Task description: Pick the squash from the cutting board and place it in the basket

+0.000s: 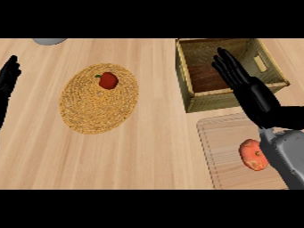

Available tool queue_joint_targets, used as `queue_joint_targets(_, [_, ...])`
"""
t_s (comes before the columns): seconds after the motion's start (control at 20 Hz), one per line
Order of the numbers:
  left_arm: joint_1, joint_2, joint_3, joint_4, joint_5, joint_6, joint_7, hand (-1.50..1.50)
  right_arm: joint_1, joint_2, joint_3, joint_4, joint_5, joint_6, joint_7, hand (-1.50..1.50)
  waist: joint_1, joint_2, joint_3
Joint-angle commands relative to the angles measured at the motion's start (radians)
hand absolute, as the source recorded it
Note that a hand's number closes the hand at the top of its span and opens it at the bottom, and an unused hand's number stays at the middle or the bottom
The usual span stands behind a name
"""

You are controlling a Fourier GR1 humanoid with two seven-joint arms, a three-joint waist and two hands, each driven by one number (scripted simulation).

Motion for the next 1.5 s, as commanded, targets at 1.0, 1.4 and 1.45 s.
queue_joint_targets(1.0, [0.191, -0.327, -0.061, -0.179, 0.143, 0.087, -0.038, 0.0, 0.557, -0.029, -0.125, 0.003, 0.724, -1.07, 0.468, -1.5, -0.017, 0.007, -0.013])
queue_joint_targets(1.4, [0.192, -0.339, -0.092, -0.216, 0.123, 0.097, -0.026, 0.0, 0.68, -0.226, -0.067, -0.082, 0.802, -0.78, 0.806, -1.5, 0.008, 0.013, -0.016])
queue_joint_targets(1.45, [0.186, -0.345, -0.09, -0.199, 0.116, 0.107, -0.033, 0.0, 0.689, -0.246, -0.053, -0.128, 0.793, -0.734, 0.849, -1.5, -0.002, 0.014, -0.016])
